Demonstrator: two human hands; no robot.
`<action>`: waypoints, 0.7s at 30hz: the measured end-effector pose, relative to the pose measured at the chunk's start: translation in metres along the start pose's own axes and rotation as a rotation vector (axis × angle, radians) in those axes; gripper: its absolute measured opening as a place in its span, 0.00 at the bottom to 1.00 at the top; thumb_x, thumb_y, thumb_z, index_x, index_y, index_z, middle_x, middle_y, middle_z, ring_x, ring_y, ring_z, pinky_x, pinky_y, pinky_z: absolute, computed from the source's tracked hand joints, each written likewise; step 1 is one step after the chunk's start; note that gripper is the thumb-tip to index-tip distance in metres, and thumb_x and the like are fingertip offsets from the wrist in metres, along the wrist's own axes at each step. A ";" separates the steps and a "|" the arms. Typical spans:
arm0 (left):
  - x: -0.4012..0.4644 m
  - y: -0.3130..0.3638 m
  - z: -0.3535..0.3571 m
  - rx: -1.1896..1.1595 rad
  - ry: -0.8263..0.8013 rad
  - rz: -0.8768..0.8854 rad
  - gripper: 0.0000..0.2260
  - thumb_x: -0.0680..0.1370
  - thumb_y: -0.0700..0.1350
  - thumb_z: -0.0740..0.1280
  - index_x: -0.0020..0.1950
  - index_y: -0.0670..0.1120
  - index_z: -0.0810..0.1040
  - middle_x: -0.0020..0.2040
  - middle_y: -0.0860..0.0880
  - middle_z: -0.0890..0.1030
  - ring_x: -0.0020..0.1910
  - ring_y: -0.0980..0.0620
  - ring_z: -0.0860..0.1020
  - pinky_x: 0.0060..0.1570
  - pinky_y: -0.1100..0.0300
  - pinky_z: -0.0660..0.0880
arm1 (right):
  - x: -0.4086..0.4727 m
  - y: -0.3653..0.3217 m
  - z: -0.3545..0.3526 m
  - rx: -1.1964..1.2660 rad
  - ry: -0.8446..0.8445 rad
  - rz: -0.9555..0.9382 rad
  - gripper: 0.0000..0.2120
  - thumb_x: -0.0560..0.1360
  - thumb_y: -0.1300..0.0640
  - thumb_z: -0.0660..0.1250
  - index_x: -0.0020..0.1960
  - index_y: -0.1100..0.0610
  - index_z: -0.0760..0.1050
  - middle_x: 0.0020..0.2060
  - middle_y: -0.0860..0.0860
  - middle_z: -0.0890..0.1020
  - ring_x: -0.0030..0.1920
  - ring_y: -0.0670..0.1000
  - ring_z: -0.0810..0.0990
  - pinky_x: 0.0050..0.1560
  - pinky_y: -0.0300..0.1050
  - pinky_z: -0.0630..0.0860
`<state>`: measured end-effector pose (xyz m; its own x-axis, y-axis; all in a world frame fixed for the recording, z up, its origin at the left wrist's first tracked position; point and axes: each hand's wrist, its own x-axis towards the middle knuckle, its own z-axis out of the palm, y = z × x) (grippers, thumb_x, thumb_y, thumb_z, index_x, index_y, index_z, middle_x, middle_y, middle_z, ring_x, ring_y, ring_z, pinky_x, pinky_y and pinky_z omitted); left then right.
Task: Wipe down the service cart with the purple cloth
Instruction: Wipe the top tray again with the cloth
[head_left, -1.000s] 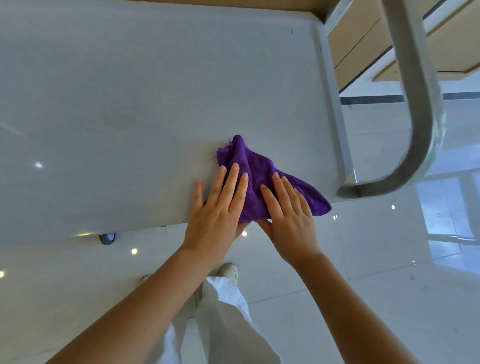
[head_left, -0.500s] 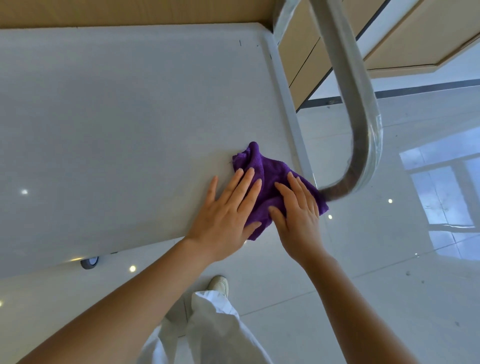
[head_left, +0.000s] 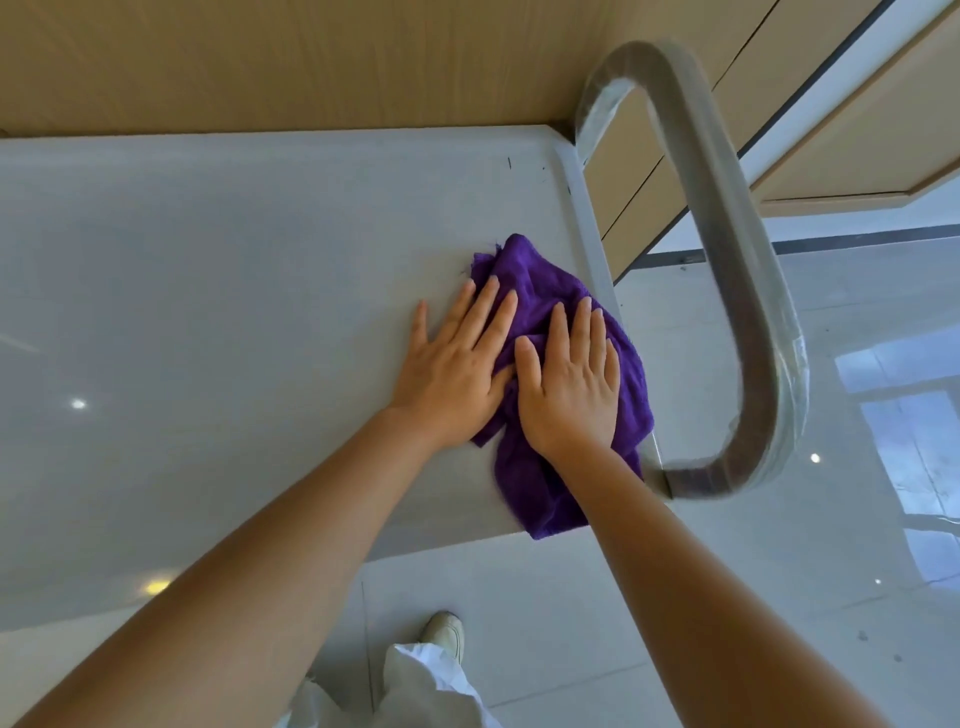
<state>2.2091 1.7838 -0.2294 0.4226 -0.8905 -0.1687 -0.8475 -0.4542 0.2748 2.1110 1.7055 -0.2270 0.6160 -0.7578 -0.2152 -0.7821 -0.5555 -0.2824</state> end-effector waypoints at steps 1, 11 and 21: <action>0.005 -0.002 0.000 -0.001 0.014 -0.013 0.29 0.78 0.58 0.44 0.76 0.50 0.40 0.77 0.49 0.42 0.76 0.50 0.41 0.71 0.43 0.41 | 0.007 -0.002 0.000 -0.006 0.007 -0.006 0.28 0.80 0.43 0.41 0.76 0.53 0.43 0.76 0.51 0.41 0.75 0.49 0.37 0.71 0.44 0.34; 0.017 -0.038 -0.014 -0.036 0.081 -0.100 0.27 0.82 0.53 0.47 0.77 0.47 0.40 0.77 0.47 0.41 0.76 0.49 0.39 0.71 0.47 0.38 | 0.037 -0.049 0.007 -0.026 0.047 -0.042 0.28 0.81 0.44 0.43 0.76 0.55 0.47 0.76 0.54 0.45 0.76 0.51 0.41 0.74 0.47 0.39; -0.076 -0.164 -0.037 -0.075 0.078 -0.238 0.27 0.82 0.49 0.50 0.76 0.43 0.42 0.77 0.46 0.41 0.76 0.50 0.40 0.71 0.56 0.37 | -0.004 -0.182 0.057 -0.009 -0.055 -0.277 0.29 0.80 0.42 0.43 0.76 0.56 0.46 0.76 0.54 0.45 0.75 0.51 0.40 0.73 0.47 0.38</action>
<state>2.3278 1.9246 -0.2266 0.6332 -0.7563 -0.1644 -0.6960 -0.6494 0.3064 2.2566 1.8290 -0.2281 0.8103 -0.5571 -0.1820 -0.5841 -0.7421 -0.3289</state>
